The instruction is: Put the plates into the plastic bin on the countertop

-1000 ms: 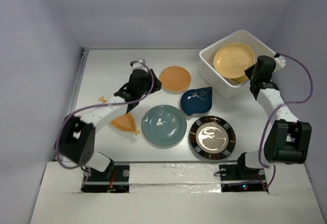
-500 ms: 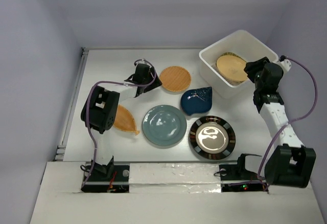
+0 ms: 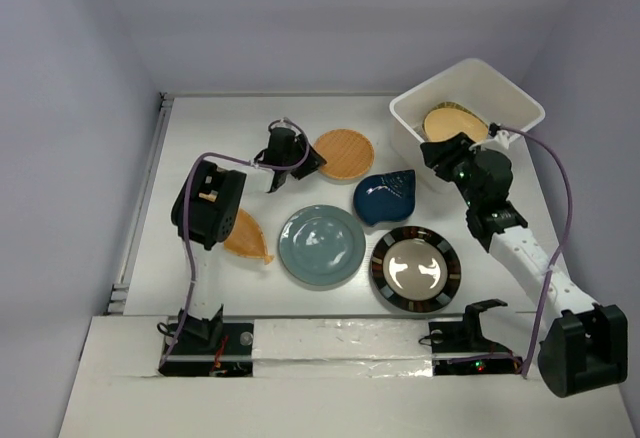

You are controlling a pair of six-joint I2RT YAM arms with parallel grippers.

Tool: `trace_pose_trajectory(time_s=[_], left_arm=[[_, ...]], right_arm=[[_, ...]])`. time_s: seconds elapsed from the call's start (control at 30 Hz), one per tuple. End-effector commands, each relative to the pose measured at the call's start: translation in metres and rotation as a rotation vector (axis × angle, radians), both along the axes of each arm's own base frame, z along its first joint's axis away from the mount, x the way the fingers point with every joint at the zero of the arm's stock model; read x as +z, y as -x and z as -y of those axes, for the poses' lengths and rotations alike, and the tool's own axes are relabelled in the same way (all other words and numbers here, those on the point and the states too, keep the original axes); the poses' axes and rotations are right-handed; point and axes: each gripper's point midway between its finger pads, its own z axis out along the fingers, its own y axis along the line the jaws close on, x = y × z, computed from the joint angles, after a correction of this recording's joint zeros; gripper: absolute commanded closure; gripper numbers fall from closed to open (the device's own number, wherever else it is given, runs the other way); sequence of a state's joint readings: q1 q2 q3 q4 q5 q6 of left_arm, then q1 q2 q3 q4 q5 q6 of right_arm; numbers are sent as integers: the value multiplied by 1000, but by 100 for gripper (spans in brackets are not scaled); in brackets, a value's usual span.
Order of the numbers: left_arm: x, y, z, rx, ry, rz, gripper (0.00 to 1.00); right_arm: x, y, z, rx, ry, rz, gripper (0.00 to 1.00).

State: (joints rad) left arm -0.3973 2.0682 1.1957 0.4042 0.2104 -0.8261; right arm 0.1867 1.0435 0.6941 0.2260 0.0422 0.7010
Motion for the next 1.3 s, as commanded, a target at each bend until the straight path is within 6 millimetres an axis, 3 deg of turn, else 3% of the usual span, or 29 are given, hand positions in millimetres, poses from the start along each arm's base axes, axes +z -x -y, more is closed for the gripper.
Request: trace_pose_trajectory(time_s=[0.0,0.03,0.1,0.17,0.23,0.3,0.33,0.37,0.43,0.47,0.5,0.63,0.87,1.1,1.13,1.27], left_arm=[[11,-13,4,43,74,34,66],[10,-14,4,58,90,28,68],[3,-15,4,74,98,24,80],[3,-16,-1,90,131,30,100],[16,-16,-6,92,184,64,100],[51,-14,-20,116,258,148,100],[63,-12,-22,120,266,177,100],[87,-12,-35,148,271,230,100],[109,-10,-51,178,251,285,100],[126,-6,-66,215,248,323,100],[136,-4,-73,228,257,346,100],[164,18,-89,239,303,417,100],[185,87,-66,46,515,405,100],[197,118,-61,-47,520,409,100],[198,122,-60,-55,525,410,100],[223,141,-60,-113,524,462,100]], right_arm=[[19,-2,-14,48,-52,82,48],[20,1,-25,99,-59,87,49],[20,5,-35,131,-69,86,49],[19,8,-41,149,-68,83,49],[20,14,-58,221,-58,92,49],[12,14,-77,299,-19,74,44],[16,18,-96,369,-9,76,42],[14,18,-106,401,4,70,35],[2,13,-126,452,32,37,21],[0,11,-131,462,37,30,8],[-4,7,-134,468,41,26,3],[-9,2,-154,533,40,21,0],[-24,-8,-166,555,51,-7,0],[-26,-10,-173,576,5,-20,0],[-33,-11,-174,574,5,-42,0],[-38,-12,-177,578,-24,-57,0]])
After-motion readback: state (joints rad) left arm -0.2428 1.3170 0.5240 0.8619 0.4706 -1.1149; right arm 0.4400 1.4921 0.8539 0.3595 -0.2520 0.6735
